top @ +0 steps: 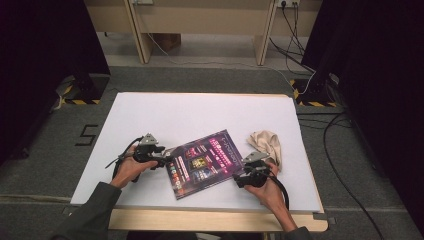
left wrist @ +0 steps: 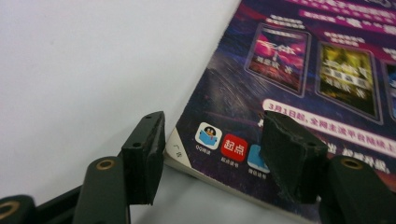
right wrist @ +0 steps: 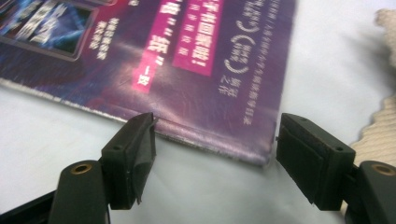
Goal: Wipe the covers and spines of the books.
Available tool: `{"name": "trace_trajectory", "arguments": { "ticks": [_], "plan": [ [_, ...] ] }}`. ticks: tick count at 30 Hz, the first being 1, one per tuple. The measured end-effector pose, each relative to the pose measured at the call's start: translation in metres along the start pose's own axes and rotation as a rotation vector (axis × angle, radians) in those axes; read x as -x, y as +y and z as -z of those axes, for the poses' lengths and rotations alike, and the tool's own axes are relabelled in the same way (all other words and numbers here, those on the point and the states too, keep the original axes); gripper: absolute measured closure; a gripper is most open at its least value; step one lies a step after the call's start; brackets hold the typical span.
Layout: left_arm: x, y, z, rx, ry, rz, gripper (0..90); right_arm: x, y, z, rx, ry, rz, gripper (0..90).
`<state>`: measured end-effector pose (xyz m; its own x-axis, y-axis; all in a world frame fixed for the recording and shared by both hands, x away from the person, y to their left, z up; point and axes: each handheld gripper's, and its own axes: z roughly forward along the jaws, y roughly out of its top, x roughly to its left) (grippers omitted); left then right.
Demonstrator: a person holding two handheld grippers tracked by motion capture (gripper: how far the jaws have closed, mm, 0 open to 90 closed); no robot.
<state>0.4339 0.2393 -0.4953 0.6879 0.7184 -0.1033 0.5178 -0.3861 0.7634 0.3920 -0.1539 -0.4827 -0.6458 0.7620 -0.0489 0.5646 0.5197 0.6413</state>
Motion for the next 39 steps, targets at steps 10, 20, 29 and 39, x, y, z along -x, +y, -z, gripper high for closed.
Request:
{"name": "trace_trajectory", "arguments": {
  "ticks": [10,20,29,39],
  "plan": [
    [0.031,-0.026,0.028,-0.015,-0.021,-0.004,41.8,0.018,0.020,-0.017,0.009,-0.069,-0.034,36.9],
    [0.058,-0.038,0.035,-0.019,-0.069,0.008,42.2,0.007,0.017,-0.014,0.035,0.105,-0.159,34.3],
    [0.072,-0.041,0.037,-0.027,-0.086,-0.010,41.7,-0.013,0.019,-0.015,0.029,0.185,-0.158,28.2],
    [0.084,-0.043,0.038,-0.025,-0.104,-0.015,41.8,-0.008,0.039,-0.034,0.019,0.117,-0.095,26.8]
  ]
}}
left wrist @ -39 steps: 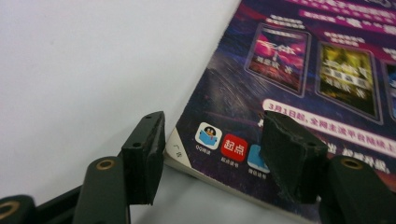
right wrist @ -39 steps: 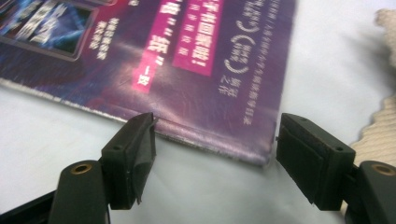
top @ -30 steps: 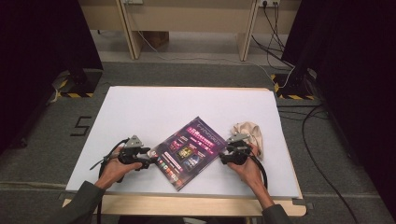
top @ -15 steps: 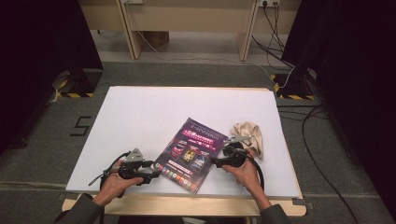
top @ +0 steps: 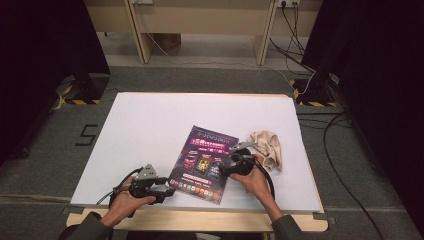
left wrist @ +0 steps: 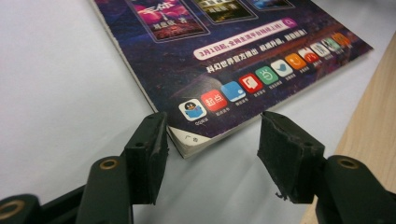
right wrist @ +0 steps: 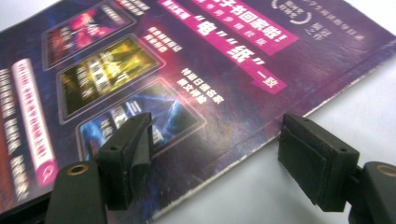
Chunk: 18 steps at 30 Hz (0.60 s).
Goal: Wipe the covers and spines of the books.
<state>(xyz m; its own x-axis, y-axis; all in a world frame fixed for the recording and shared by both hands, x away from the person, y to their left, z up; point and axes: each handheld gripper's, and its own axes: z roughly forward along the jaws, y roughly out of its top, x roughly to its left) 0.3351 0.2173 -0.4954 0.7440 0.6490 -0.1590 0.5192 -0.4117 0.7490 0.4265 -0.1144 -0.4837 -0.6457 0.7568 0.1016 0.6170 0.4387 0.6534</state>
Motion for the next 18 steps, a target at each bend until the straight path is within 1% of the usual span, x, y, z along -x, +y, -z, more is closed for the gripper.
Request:
{"name": "trace_trajectory", "arguments": {
  "ticks": [1,2,3,5,8,9,11,12,18],
  "plan": [
    [0.001,0.000,0.000,-0.004,-0.005,-0.005,41.8,0.001,0.003,-0.003,0.000,-0.002,-0.005,26.7],
    [0.002,0.000,-0.001,0.002,-0.009,-0.001,41.8,0.003,0.007,-0.005,-0.004,-0.002,0.003,26.7],
    [0.004,0.000,-0.001,0.001,-0.010,-0.002,41.8,0.004,0.010,-0.007,-0.003,-0.003,0.001,26.7],
    [0.006,0.001,-0.002,-0.003,-0.014,-0.012,41.6,0.006,0.015,-0.012,-0.005,-0.005,-0.004,26.6],
    [0.009,0.001,-0.003,-0.001,-0.024,-0.011,41.7,0.008,0.021,-0.017,-0.005,-0.006,-0.004,26.5],
    [0.009,0.001,-0.004,-0.004,-0.025,-0.016,41.5,0.008,0.022,-0.019,0.000,-0.012,-0.005,26.4],
    [0.011,0.001,-0.003,-0.004,-0.026,-0.022,41.2,0.008,0.025,-0.020,-0.005,-0.016,-0.009,26.2],
    [0.011,0.001,-0.003,-0.003,-0.028,-0.022,41.2,0.008,0.026,-0.021,-0.004,-0.015,-0.004,26.1],
    [0.010,0.000,-0.003,0.007,-0.037,-0.011,41.1,0.009,0.026,-0.022,0.002,-0.015,-0.014,26.3]
  ]
}}
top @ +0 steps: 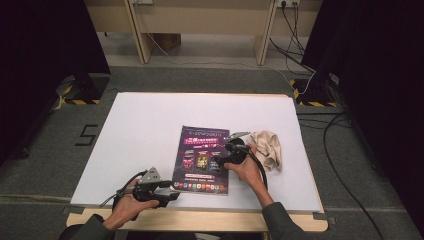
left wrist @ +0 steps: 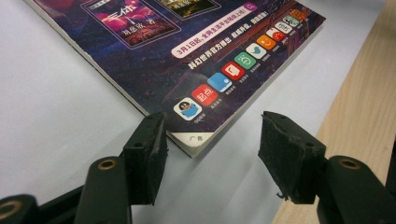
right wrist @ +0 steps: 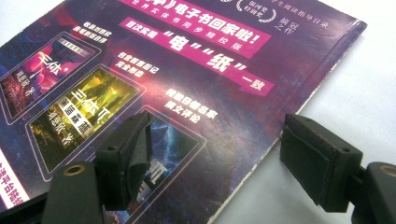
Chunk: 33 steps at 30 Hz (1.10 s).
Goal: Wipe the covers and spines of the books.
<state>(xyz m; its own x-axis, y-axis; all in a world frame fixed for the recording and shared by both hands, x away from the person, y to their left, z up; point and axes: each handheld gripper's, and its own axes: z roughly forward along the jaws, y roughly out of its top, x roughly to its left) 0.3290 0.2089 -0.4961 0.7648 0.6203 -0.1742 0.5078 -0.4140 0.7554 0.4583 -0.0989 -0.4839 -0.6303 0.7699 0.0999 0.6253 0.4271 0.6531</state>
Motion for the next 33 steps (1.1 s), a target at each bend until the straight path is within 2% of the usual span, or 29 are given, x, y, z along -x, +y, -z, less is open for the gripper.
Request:
{"name": "trace_trajectory", "arguments": {
  "ticks": [2,5,7,10,12,16,20,24,25,30,33],
  "plan": [
    [-0.001,0.000,0.000,0.006,-0.006,-0.001,40.4,0.001,0.000,0.001,0.004,0.002,0.000,29.8],
    [-0.004,0.002,0.005,0.037,-0.013,0.013,38.7,0.004,0.000,0.009,0.035,0.031,-0.028,31.8],
    [-0.008,0.002,0.009,0.063,-0.011,0.028,37.2,0.004,0.000,0.017,0.060,0.026,-0.015,32.6],
    [-0.015,0.002,0.012,0.088,0.003,0.057,36.7,0.006,0.001,0.031,0.089,-0.017,0.034,33.7],
    [-0.019,0.001,0.013,0.097,0.013,0.067,36.2,0.010,0.002,0.041,0.106,-0.033,0.044,33.5],
    [-0.019,0.001,0.011,0.091,0.008,0.070,36.2,0.021,0.002,0.060,0.127,-0.086,0.043,31.4],
    [-0.018,0.000,0.009,0.084,0.003,0.063,35.9,0.038,-0.002,0.077,0.125,-0.144,0.017,28.4],
    [-0.022,0.000,0.011,0.088,0.034,0.080,32.7,0.056,-0.008,0.088,0.124,-0.190,-0.031,25.8],
    [-0.023,0.000,0.012,0.085,0.040,0.080,31.4,0.060,-0.009,0.091,0.114,-0.207,-0.030,25.7],
    [-0.026,0.001,0.013,0.092,0.071,0.097,27.3,0.076,-0.016,0.101,0.098,-0.276,-0.060,25.3],
    [-0.027,0.000,0.013,0.092,0.080,0.104,26.4,0.085,-0.021,0.102,0.085,-0.292,-0.087,25.3]
  ]
}}
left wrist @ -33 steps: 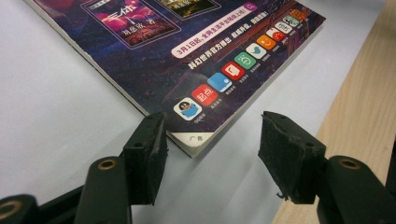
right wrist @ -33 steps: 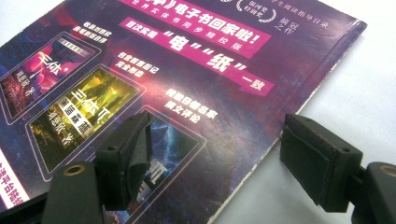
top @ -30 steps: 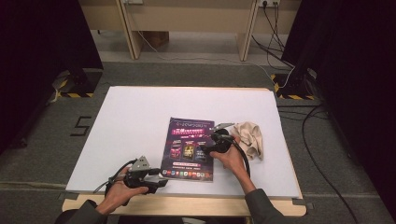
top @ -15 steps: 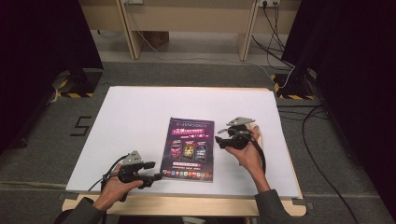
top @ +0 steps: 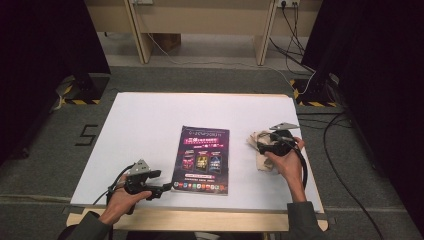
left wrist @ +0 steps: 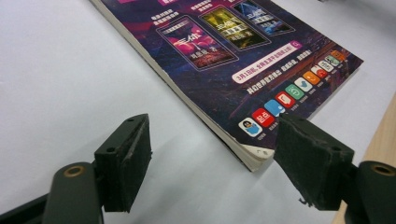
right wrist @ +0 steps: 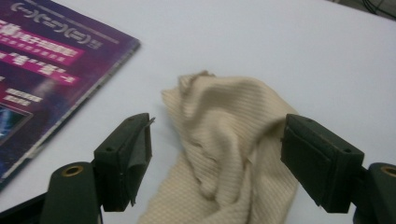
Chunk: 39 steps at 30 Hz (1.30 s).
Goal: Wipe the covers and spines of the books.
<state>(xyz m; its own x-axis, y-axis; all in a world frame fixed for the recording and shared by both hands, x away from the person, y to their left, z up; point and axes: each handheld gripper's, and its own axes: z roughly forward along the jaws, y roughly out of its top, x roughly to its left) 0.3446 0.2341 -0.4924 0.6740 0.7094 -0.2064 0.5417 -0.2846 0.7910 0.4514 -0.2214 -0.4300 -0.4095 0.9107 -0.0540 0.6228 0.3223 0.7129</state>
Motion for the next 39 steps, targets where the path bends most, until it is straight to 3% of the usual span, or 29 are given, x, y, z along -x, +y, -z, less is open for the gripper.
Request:
{"name": "trace_trajectory", "arguments": {
  "ticks": [6,13,18,23,25,28,32,39],
  "plan": [
    [-0.001,0.000,0.000,-0.004,0.004,0.002,25.8,0.013,-0.011,-0.011,-0.051,-0.031,-0.045,25.3],
    [-0.002,0.000,-0.001,-0.011,0.005,0.002,25.4,0.021,-0.020,-0.033,-0.117,-0.026,-0.084,26.3],
    [-0.002,0.000,-0.001,-0.010,0.005,0.004,25.4,0.019,-0.022,-0.042,-0.132,-0.029,-0.064,37.5],
    [-0.002,0.000,-0.002,-0.007,0.008,0.004,25.4,0.021,-0.025,-0.042,-0.102,-0.036,-0.056,55.6],
    [-0.003,0.000,-0.002,-0.006,0.009,0.004,25.4,0.022,-0.026,-0.041,-0.093,-0.044,-0.031,66.7],
    [-0.003,0.000,-0.002,-0.005,0.009,0.004,25.4,0.021,-0.026,-0.040,-0.082,-0.054,0.001,75.4],
    [-0.002,0.000,-0.002,-0.007,0.007,0.001,25.4,0.017,-0.021,-0.036,-0.056,-0.045,0.020,77.1],
    [-0.001,0.000,-0.002,-0.001,0.001,0.001,25.4,0.008,0.000,-0.012,0.063,-0.021,0.050,77.4]
  ]
}}
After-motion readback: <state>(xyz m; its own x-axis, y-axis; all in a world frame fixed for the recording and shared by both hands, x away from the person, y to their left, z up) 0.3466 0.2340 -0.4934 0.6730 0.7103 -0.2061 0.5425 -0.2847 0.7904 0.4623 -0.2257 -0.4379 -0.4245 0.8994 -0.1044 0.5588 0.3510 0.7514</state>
